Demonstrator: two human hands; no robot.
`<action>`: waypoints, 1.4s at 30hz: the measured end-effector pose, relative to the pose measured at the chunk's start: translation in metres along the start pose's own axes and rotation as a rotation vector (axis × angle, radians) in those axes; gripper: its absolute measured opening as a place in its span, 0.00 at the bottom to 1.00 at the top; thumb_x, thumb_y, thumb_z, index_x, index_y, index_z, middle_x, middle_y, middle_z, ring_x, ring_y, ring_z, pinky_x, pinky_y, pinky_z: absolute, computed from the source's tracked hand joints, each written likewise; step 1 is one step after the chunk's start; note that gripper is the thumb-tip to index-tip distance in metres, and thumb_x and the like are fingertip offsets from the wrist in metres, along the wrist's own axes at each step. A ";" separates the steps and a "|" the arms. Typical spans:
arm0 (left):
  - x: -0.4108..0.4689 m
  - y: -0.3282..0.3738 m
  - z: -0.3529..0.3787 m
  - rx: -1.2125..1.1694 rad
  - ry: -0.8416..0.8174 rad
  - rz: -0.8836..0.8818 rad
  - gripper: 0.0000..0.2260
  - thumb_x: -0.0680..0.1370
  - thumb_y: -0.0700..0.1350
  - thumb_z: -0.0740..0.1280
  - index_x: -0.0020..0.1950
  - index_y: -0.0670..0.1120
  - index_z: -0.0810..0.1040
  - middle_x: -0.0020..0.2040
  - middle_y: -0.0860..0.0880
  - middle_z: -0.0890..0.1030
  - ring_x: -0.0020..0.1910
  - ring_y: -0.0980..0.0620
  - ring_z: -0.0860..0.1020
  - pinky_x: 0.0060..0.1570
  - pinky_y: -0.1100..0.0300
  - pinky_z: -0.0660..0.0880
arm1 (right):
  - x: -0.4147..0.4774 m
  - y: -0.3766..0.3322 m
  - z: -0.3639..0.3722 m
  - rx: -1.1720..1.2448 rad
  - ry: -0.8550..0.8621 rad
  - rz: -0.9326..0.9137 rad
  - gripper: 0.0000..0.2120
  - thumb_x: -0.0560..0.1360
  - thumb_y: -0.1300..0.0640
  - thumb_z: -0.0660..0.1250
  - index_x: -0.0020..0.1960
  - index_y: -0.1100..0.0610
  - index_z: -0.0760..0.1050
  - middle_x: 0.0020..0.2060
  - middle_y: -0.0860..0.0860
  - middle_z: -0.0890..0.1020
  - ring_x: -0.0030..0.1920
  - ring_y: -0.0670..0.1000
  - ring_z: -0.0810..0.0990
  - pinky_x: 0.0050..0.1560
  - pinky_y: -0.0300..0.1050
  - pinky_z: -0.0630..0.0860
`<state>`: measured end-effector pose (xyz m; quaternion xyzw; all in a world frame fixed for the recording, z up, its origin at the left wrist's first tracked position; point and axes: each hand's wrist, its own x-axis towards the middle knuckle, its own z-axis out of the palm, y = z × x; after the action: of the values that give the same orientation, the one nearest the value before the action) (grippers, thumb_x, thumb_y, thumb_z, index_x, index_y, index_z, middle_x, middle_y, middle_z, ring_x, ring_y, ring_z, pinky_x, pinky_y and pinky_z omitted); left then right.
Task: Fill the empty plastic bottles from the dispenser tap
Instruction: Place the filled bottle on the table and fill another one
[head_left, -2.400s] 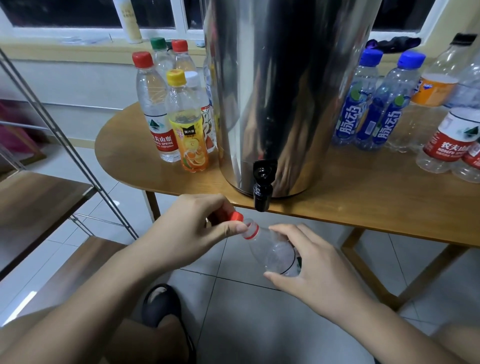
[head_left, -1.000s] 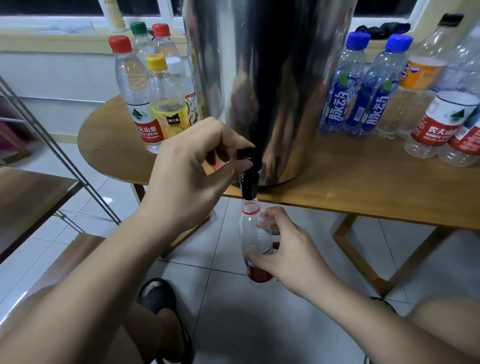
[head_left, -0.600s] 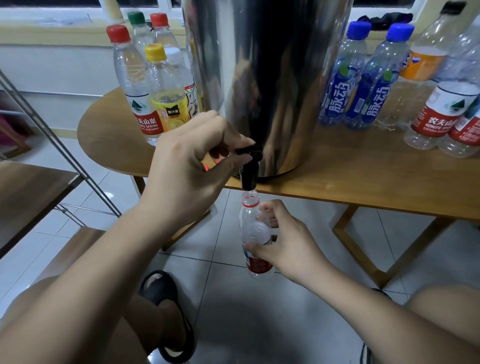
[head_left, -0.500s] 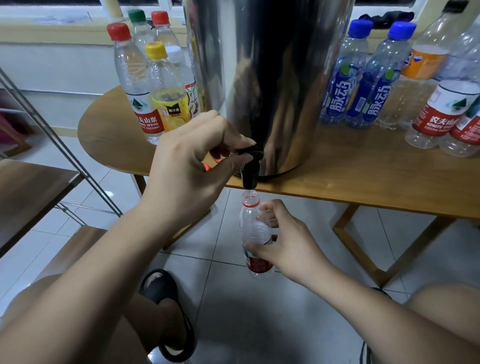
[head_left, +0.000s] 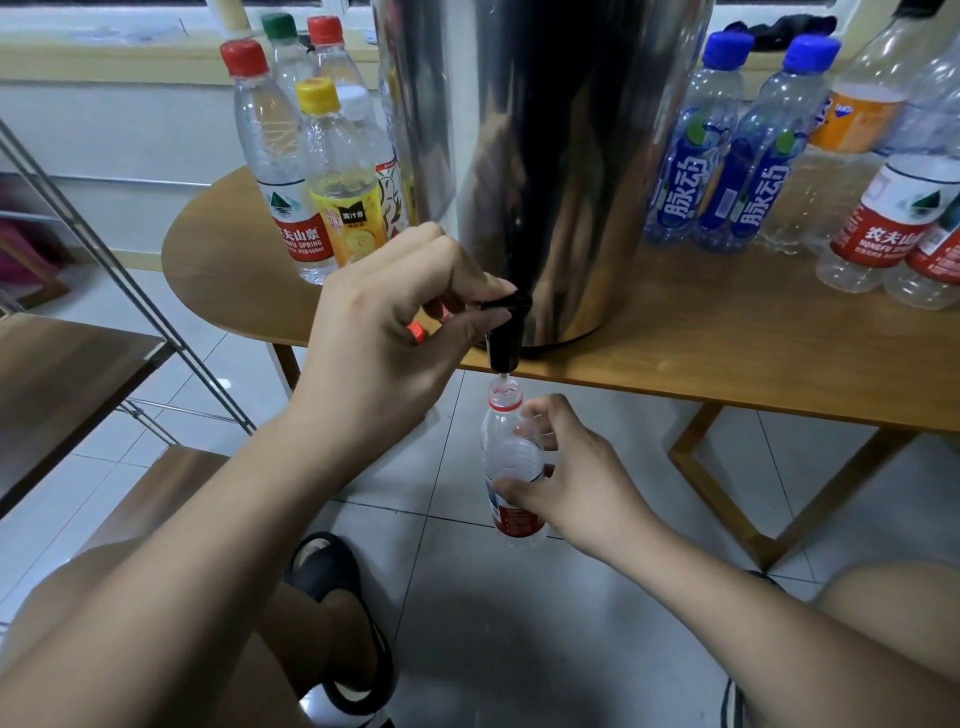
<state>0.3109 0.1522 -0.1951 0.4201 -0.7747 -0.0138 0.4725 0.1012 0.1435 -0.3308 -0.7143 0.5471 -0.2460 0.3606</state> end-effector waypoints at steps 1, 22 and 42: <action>0.000 0.000 0.000 -0.004 -0.006 -0.001 0.05 0.80 0.39 0.79 0.50 0.40 0.85 0.46 0.54 0.80 0.46 0.61 0.78 0.47 0.62 0.73 | 0.000 0.000 0.000 -0.001 0.002 0.001 0.35 0.71 0.46 0.82 0.68 0.39 0.64 0.65 0.40 0.78 0.62 0.41 0.77 0.57 0.36 0.73; -0.003 0.002 0.000 -0.149 -0.053 -0.077 0.09 0.79 0.33 0.77 0.55 0.45 0.84 0.44 0.45 0.79 0.44 0.46 0.79 0.43 0.53 0.74 | -0.001 -0.003 -0.001 -0.004 0.020 -0.009 0.33 0.71 0.46 0.82 0.67 0.41 0.66 0.64 0.41 0.78 0.60 0.42 0.78 0.62 0.43 0.79; -0.004 0.005 0.001 -0.159 -0.043 -0.113 0.11 0.79 0.34 0.77 0.55 0.48 0.83 0.43 0.46 0.78 0.42 0.47 0.78 0.40 0.46 0.74 | 0.002 0.000 0.002 0.008 0.023 -0.009 0.32 0.71 0.46 0.82 0.66 0.41 0.65 0.63 0.40 0.79 0.61 0.42 0.79 0.60 0.40 0.77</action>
<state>0.3082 0.1576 -0.1961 0.4238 -0.7561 -0.1111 0.4861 0.1032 0.1421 -0.3321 -0.7125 0.5469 -0.2582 0.3559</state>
